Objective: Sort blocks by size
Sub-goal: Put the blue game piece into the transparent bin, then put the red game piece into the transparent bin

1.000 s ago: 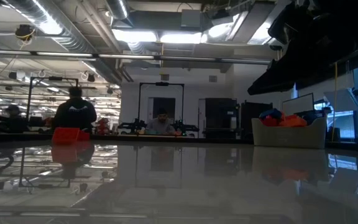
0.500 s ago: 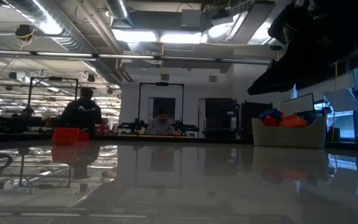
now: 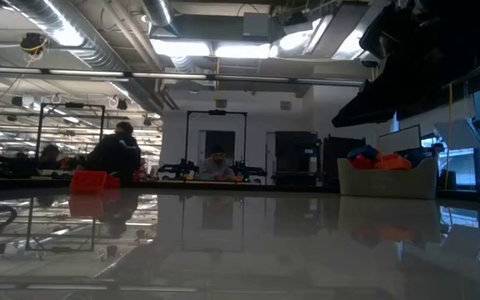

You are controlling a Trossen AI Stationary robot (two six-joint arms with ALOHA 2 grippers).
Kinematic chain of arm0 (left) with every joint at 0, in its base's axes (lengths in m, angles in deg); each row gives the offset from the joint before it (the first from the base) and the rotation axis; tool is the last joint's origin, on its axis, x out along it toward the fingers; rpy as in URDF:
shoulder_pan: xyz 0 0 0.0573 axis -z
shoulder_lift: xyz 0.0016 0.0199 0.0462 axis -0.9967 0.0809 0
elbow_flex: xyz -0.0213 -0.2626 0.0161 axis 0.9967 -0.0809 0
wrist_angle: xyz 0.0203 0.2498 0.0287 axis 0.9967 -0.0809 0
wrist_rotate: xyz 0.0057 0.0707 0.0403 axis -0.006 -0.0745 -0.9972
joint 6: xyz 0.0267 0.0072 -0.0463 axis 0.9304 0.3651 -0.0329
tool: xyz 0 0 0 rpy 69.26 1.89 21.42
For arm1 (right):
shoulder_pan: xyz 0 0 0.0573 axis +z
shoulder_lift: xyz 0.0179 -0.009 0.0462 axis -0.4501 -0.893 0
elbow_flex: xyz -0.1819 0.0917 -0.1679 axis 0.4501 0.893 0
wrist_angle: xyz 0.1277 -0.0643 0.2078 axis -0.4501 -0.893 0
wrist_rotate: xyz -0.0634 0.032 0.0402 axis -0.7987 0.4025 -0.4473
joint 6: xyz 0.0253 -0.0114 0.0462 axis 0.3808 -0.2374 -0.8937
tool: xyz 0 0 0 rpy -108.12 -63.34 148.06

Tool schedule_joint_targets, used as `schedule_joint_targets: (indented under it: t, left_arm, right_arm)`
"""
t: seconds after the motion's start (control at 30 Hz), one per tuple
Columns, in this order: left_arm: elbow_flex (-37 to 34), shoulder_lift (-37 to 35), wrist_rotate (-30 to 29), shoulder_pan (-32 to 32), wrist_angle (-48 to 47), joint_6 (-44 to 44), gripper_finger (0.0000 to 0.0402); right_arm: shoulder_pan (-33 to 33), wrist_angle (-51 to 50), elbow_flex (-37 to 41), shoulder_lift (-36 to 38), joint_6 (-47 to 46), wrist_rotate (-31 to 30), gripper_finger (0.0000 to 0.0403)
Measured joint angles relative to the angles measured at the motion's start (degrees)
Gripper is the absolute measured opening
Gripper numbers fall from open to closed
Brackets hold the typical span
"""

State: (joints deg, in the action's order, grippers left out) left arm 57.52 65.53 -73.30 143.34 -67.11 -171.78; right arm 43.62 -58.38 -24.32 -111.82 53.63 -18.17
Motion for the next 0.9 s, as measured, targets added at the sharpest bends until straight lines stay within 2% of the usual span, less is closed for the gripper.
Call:
schedule_joint_targets:
  t: [0.2,0.4,0.6,0.9]
  left_arm:
    - [0.0,-0.03,-2.36,-2.48,0.18,3.49,0.0213]
    - [0.0,-0.03,-6.23,-8.79,0.31,12.06,0.0212]
    - [0.0,-0.08,-9.61,-18.59,0.31,23.33,0.0212]
    - [0.0,-0.08,-18.68,-35.7,0.6,36.48,0.0212]
  right_arm:
    - [-0.01,0.0,0.0,0.0,0.0,-0.01,0.0176]
    - [0.0,0.02,0.0,0.0,0.0,-0.01,0.0176]
    - [0.01,0.0,0.0,0.0,0.02,-0.01,0.0176]
    - [-0.01,0.0,0.0,0.0,0.04,-0.01,0.0176]
